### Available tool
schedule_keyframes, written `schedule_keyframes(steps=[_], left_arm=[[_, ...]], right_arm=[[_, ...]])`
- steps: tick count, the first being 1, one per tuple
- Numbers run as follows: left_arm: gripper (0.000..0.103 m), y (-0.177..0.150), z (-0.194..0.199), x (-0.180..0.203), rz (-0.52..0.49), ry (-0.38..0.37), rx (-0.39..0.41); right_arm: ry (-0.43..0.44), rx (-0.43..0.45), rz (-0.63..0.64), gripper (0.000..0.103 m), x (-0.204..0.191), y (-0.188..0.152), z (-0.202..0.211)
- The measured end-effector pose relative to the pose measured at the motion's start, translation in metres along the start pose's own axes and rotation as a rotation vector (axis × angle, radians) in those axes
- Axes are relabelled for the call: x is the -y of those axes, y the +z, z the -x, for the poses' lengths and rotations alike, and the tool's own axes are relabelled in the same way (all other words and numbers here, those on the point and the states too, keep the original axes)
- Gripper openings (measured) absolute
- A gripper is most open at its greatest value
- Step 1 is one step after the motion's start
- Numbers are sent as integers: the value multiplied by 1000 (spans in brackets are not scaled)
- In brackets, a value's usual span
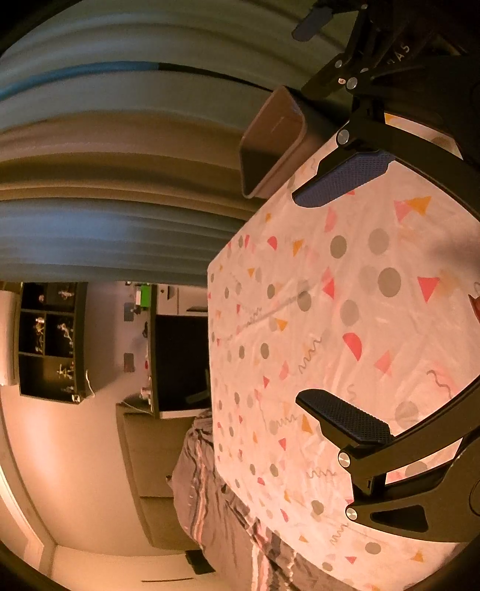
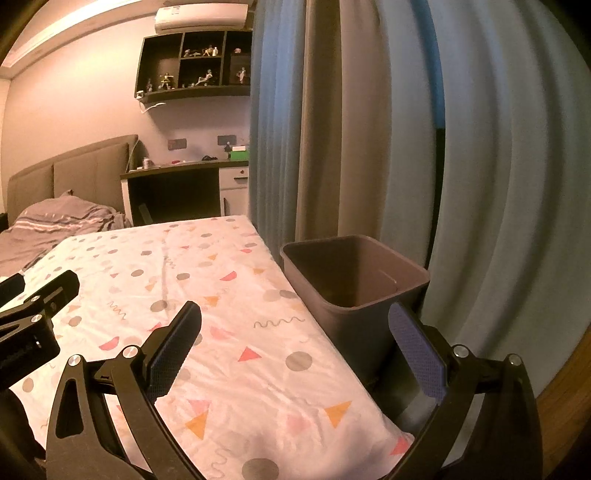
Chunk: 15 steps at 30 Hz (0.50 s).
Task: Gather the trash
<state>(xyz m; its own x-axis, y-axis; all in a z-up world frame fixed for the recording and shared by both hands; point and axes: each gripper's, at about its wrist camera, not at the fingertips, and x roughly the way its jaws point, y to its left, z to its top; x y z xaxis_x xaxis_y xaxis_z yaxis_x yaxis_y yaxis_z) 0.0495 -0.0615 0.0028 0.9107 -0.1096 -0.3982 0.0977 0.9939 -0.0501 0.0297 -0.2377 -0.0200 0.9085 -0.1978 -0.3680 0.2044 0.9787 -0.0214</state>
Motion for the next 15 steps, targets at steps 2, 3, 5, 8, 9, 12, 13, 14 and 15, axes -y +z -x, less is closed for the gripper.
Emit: schedule_keyframes(steps=[2, 3, 5, 8, 9, 12, 13, 14, 15], left_arm=[[97, 1, 1, -2, 2, 2, 2], [97, 2, 2, -2, 3, 3, 3], [97, 2, 2, -2, 3, 4, 5], [97, 2, 4, -3, 0, 2, 7], [97, 2, 4, -2, -1, 1, 8], [97, 3, 5, -2, -1, 1, 9], [97, 3, 5, -2, 0, 0, 9], [97, 3, 4, -2, 0, 2, 9], [97, 3, 4, -2, -1, 1, 9]], right_arm=[[3, 4, 0, 97, -1, 0, 2], [3, 7, 0, 97, -2, 0, 2], [3, 13, 0, 97, -2, 0, 4], [0, 21, 2, 97, -4, 0, 6], [-1, 24, 4, 97, -4, 0, 6], [-2, 24, 2, 97, -5, 0, 7], [-1, 24, 2, 97, -5, 0, 6], [0, 22, 3, 97, -6, 0, 6], [-1, 24, 2, 97, -6, 0, 7]])
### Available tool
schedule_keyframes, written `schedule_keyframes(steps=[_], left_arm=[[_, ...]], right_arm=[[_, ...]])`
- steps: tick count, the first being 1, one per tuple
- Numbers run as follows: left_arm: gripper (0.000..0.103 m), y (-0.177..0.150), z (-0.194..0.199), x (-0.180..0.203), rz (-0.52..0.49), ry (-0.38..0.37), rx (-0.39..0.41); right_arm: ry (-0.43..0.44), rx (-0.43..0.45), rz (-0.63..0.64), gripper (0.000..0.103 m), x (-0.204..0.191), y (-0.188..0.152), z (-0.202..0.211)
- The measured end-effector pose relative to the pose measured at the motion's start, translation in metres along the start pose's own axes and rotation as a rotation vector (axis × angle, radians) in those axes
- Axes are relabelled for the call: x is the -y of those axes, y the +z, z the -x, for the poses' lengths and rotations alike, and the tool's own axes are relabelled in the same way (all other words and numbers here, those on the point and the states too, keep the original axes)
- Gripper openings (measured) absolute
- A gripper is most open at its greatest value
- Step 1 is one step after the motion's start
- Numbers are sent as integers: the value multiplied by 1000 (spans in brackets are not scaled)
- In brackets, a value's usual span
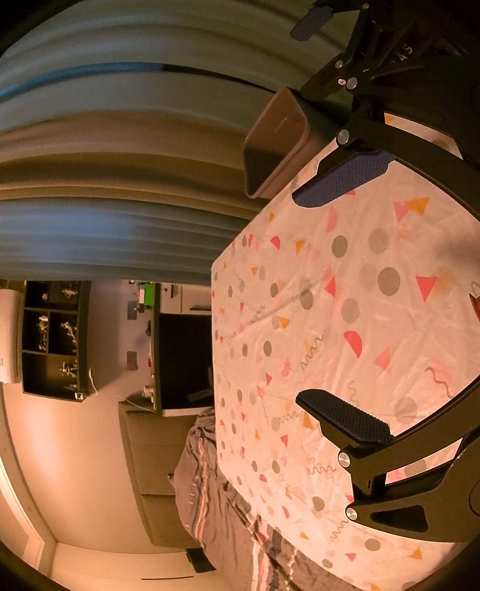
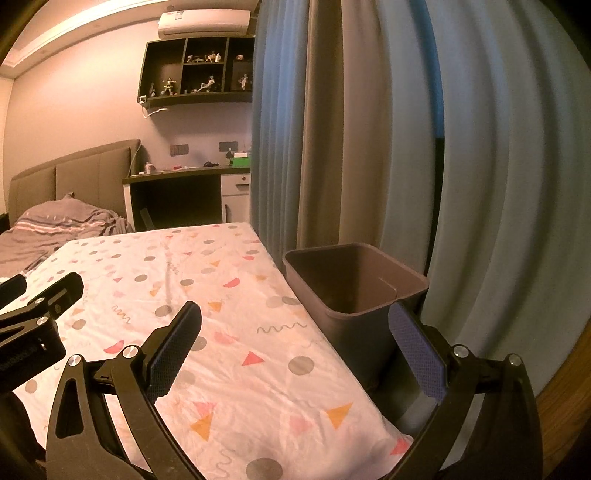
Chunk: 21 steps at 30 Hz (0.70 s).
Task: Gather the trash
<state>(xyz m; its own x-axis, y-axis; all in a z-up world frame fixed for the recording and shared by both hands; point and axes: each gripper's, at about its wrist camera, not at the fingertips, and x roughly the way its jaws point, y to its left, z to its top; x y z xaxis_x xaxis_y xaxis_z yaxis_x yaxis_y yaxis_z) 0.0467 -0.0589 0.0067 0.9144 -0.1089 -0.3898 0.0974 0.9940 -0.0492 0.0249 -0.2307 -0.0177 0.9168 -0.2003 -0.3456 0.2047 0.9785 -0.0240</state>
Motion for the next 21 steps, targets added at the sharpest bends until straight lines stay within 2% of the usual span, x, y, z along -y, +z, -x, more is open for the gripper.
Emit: schedule_keyframes(steps=[21], left_arm=[[97, 1, 1, 1, 6, 3, -3]], right_arm=[[1, -1, -1, 97, 0, 0, 0]])
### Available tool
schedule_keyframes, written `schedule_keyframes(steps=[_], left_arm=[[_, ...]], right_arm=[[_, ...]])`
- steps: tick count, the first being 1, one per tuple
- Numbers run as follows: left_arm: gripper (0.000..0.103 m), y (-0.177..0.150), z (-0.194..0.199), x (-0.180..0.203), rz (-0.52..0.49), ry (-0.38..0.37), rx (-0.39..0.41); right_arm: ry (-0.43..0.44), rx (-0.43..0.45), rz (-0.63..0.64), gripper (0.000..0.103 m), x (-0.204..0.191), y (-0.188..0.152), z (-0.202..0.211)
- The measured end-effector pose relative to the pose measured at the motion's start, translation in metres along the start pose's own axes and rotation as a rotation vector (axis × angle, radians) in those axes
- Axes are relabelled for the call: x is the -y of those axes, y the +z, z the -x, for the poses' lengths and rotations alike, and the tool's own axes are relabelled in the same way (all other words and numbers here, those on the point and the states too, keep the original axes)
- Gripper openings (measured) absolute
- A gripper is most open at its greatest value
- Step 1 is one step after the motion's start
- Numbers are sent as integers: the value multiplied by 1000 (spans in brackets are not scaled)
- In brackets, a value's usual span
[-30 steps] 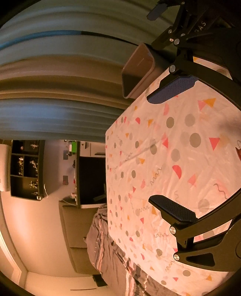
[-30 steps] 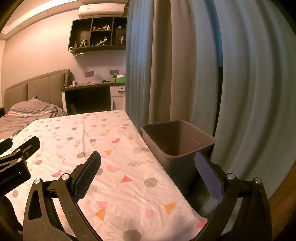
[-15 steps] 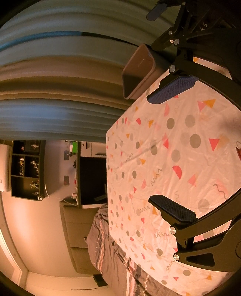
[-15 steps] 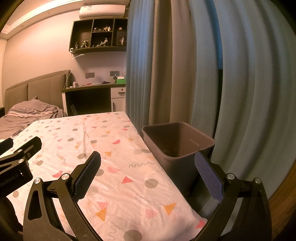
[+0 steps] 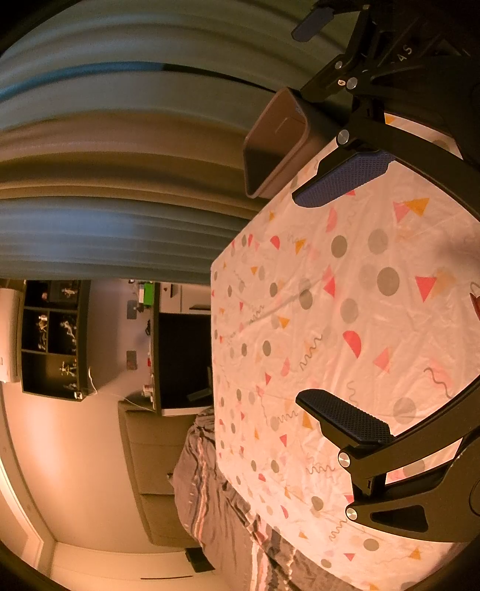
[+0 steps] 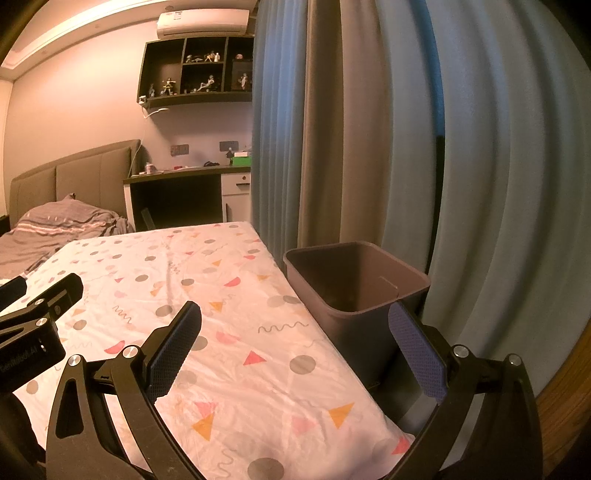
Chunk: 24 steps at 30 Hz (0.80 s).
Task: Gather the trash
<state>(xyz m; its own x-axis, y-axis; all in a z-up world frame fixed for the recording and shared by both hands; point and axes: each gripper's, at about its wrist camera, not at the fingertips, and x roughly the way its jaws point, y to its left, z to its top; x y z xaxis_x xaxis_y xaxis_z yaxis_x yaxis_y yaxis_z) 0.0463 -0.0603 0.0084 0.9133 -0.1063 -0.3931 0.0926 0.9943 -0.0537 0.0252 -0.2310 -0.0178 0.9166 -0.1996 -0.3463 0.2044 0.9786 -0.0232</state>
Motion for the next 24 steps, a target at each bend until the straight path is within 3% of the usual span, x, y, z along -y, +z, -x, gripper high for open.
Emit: schedule_keyframes(steps=[24], left_arm=[[97, 0, 0, 2, -2, 0, 1]], right_arm=[[0, 0, 0, 97, 0, 0, 0]])
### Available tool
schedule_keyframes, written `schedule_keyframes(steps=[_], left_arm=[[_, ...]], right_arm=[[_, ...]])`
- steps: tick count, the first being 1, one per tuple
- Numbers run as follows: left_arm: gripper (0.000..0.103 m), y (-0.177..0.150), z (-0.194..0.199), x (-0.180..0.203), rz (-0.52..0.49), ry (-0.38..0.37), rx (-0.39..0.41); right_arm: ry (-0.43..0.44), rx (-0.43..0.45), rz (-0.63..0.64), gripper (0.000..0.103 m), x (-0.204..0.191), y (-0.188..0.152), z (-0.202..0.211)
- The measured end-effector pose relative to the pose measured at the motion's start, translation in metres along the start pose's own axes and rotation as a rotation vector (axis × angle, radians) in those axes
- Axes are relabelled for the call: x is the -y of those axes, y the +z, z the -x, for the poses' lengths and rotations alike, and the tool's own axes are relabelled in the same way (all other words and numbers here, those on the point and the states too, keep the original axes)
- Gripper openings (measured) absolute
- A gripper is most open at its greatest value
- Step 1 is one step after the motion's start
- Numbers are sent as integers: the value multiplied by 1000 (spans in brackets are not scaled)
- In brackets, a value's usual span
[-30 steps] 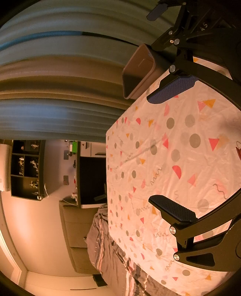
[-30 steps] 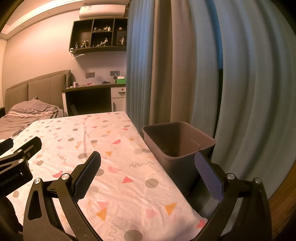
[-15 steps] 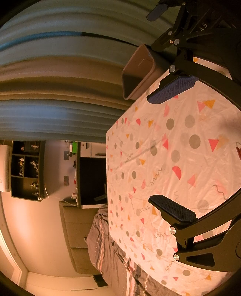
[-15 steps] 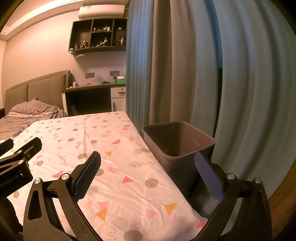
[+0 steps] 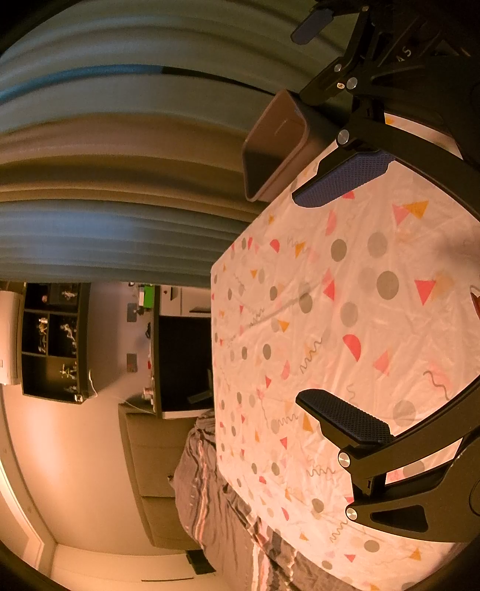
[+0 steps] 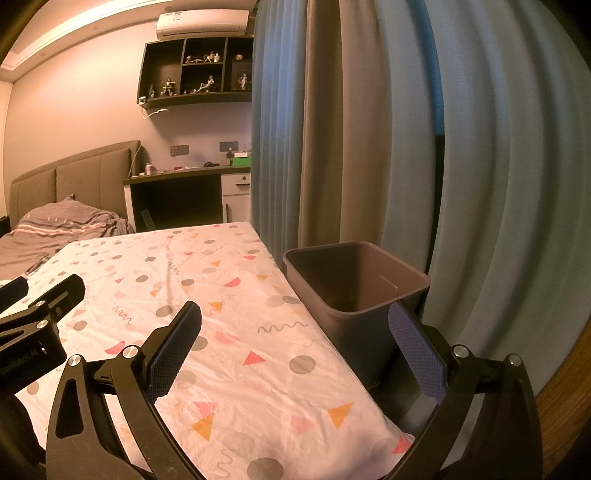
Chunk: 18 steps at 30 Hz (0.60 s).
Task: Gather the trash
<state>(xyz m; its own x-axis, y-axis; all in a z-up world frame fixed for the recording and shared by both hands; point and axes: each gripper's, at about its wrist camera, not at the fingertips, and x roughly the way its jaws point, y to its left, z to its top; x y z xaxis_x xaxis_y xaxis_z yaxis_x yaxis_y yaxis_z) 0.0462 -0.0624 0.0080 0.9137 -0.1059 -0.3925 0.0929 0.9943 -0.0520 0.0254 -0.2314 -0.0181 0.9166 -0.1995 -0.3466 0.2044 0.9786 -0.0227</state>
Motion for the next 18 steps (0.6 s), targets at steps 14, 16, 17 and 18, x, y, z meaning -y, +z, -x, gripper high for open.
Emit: schedule_keyframes(steps=[14, 16, 17, 18], left_arm=[[92, 1, 2, 5, 0, -6, -3], [88, 2, 1, 7, 1, -17, -10], [85, 2, 1, 9, 0, -20, -11], [84, 3, 1, 11, -3, -19, -12]], right_arm=[[2, 1, -1, 97, -1, 0, 0], [1, 0, 0, 97, -2, 0, 0], [2, 0, -1, 97, -2, 0, 1], [2, 0, -2, 97, -3, 0, 1]])
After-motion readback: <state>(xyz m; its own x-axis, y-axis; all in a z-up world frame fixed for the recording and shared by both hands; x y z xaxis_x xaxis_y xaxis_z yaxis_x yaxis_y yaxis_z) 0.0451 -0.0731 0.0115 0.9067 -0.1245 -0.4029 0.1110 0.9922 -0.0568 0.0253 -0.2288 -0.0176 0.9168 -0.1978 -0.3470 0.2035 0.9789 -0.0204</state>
